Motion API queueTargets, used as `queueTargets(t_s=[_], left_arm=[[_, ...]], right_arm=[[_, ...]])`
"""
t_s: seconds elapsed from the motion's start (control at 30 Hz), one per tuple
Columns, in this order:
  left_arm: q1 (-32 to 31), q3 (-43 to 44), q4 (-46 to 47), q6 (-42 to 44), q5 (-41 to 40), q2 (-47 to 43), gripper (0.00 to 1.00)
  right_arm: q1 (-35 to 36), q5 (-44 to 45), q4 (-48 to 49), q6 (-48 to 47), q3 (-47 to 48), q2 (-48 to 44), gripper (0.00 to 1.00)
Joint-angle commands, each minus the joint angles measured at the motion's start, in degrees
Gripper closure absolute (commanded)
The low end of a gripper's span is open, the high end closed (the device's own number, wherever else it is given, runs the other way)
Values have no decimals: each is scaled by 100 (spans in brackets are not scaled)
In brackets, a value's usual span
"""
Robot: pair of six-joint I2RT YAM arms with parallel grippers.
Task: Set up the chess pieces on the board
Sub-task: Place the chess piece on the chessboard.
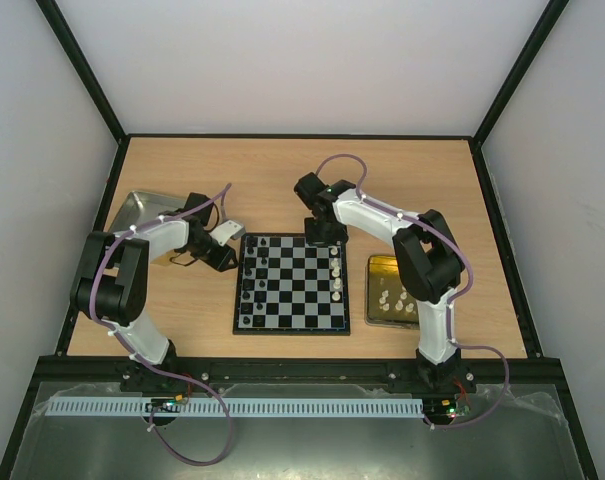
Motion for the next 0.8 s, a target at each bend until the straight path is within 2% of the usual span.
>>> queueTargets(t_s=[0.0,0.77], left_arm=[[-23,-224,-180,51,37,111,66],[-23,-235,-179,68,57,116,66]], right_arm=[[-60,182,-192,-40,103,62,92],[-104,128,-184,-41,274,233,89]])
